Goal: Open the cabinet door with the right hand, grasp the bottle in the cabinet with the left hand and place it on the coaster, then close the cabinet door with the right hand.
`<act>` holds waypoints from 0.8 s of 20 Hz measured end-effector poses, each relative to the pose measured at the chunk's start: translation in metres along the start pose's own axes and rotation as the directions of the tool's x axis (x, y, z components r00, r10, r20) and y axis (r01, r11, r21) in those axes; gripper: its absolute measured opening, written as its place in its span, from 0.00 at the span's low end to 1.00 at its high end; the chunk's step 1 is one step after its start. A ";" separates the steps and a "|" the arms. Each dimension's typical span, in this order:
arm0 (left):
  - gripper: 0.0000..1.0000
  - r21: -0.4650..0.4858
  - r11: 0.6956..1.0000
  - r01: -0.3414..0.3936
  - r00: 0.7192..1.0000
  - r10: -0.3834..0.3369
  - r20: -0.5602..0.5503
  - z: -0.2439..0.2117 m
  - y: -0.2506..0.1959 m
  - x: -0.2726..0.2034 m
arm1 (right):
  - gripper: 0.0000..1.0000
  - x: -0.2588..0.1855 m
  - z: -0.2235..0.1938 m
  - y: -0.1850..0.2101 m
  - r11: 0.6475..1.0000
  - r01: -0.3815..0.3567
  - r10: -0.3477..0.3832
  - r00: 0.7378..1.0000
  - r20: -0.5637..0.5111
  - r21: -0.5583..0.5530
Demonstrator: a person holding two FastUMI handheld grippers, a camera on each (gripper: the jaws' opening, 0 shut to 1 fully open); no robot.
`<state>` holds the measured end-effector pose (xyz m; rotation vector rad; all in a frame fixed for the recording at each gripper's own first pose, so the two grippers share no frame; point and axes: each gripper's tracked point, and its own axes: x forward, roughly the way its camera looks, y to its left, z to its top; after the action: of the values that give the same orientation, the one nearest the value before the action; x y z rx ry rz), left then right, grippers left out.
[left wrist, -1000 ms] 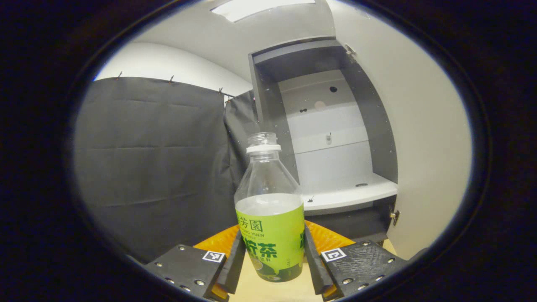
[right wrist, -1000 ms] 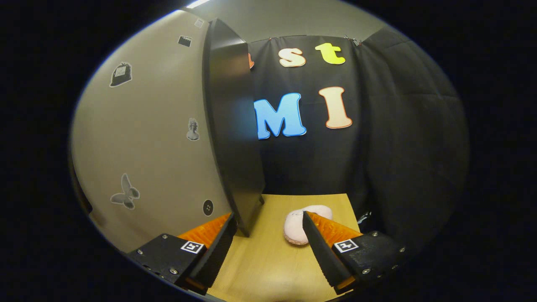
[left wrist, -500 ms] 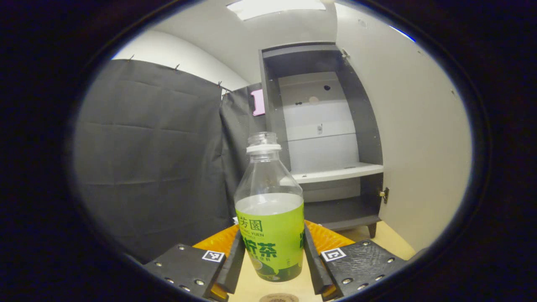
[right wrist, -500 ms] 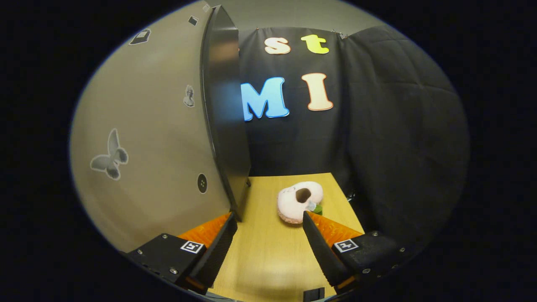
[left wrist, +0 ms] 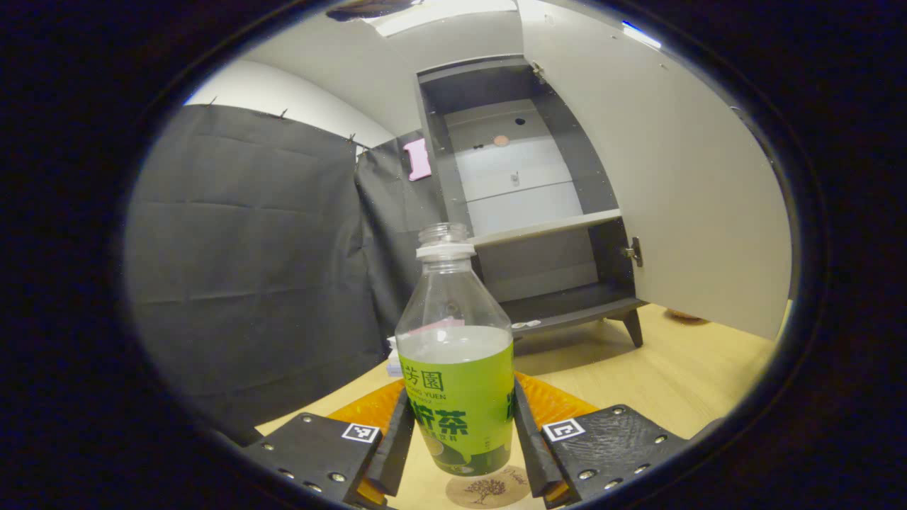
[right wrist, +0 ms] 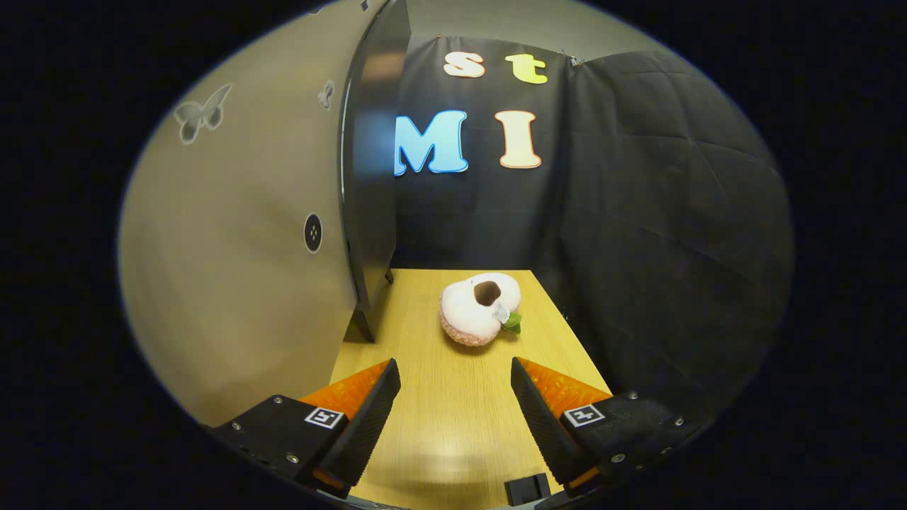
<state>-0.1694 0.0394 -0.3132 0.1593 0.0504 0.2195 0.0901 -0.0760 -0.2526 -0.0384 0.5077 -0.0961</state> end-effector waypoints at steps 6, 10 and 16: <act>0.68 -0.033 0.999 0.012 1.000 -0.012 0.005 -0.056 -0.007 -0.009 | 0.96 -0.001 -0.038 0.008 0.998 -0.027 0.023 0.997 -0.075 -0.055; 0.68 -0.071 0.996 0.049 0.999 -0.048 0.019 -0.065 -0.014 -0.021 | 0.96 -0.003 -0.057 0.021 0.996 -0.047 0.038 0.993 -0.113 -0.077; 0.96 -0.068 0.997 0.021 0.999 -0.018 0.045 -0.056 -0.002 -0.022 | 0.95 -0.010 -0.052 0.033 0.993 -0.081 0.071 0.991 -0.113 -0.086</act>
<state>-0.1938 0.0411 -0.3680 0.0952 0.0002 0.1977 0.0588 -0.0430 -0.2956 -0.1022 0.6229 -0.0008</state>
